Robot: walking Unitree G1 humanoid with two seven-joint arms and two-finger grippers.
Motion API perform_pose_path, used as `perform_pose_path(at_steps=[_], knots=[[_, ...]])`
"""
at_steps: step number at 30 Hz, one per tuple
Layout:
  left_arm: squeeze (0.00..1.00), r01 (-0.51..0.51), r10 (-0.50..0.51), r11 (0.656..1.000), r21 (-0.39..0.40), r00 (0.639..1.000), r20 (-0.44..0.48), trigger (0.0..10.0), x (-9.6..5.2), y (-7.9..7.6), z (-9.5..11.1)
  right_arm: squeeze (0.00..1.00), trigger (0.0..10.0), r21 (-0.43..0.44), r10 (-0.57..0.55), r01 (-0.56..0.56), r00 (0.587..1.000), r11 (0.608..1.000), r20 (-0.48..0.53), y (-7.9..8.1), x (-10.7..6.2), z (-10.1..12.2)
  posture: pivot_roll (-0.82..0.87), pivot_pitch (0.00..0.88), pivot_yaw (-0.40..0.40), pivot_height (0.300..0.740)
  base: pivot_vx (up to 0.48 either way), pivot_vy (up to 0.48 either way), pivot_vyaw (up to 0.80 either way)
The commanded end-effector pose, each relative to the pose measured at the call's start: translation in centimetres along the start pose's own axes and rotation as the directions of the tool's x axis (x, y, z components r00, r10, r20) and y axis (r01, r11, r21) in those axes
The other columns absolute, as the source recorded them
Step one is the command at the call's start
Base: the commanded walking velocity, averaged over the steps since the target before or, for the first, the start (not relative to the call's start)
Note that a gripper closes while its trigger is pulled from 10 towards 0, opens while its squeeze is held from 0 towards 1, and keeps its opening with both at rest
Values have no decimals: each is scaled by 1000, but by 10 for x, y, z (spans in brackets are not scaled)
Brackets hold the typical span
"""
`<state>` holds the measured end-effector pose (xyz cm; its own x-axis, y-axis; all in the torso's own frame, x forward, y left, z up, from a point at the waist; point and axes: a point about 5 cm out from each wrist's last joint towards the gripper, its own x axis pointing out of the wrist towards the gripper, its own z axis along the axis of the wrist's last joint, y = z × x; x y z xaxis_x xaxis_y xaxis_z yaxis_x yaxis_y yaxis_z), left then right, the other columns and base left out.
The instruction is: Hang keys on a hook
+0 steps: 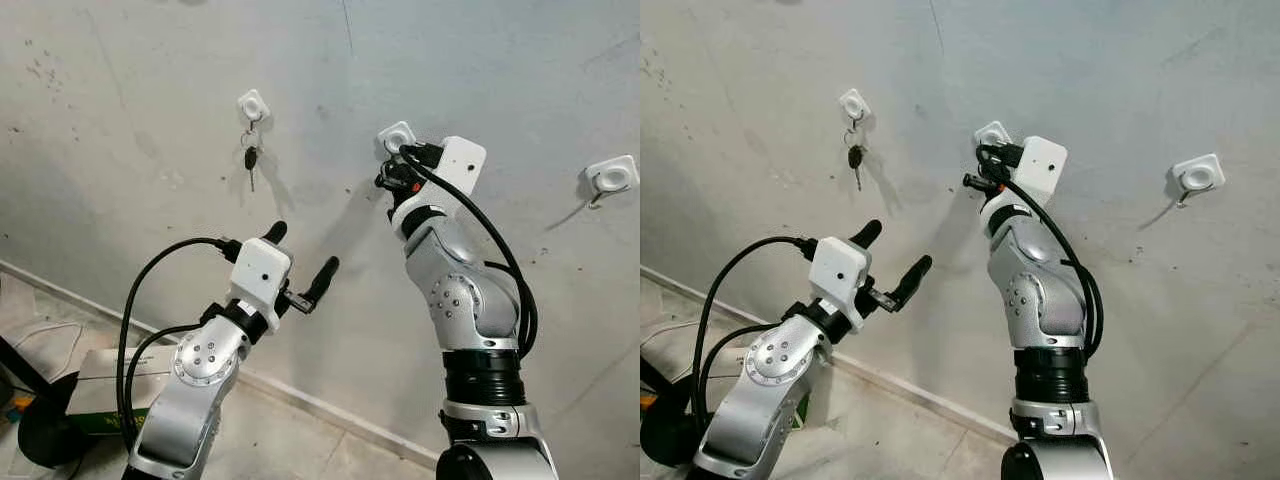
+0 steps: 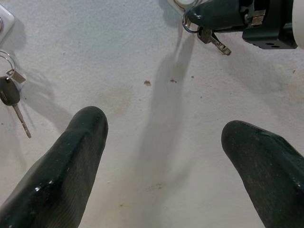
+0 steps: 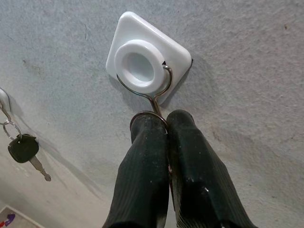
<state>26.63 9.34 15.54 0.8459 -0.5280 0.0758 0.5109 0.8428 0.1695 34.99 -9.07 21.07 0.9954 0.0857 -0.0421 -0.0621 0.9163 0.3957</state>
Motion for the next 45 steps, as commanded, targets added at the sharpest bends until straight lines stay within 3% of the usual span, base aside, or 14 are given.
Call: perform_pose_path(at_steps=[1, 2, 26, 36, 45], knots=[[0, 8, -8, 1000, 3, 1000, -6, 10000, 2, 0, 0, 918, 10000, 25, -98, 104, 979, 994, -179, -14, 1, -37, 84, 0, 9, 740, 0, 0, 0], [0, 8, -8, 1000, 2, 1000, -6, 10000, 2, 0, 0, 1000, 10000, 27, -97, 103, 979, 994, -179, -13, 1, -37, 84, 0, 9, 740, 0, 0, 0], [0, 5, -5, 1000, 6, 1000, -7, 10000, 1, 0, 0, 1000, 10000, 22, -97, 103, 980, 994, -171, -13, 2, -37, 89, 0, 6, 740, 0, 0, 0], [0, -11, 11, 1000, 21, 1000, -3, 10000, 0, 6, -1, 1000, 10000, -179, -50, 37, 996, 983, -69, -18, -3, -28, 86, 0, 11, 740, 0, 0, 0], [0, -46, 46, 999, 26, 999, 16, 10000, 1, 11, 1, 1000, 10000, -262, 52, -36, 997, 964, 54, -19, -13, -20, 78, 0, 17, 740, 0, 0, 0]])
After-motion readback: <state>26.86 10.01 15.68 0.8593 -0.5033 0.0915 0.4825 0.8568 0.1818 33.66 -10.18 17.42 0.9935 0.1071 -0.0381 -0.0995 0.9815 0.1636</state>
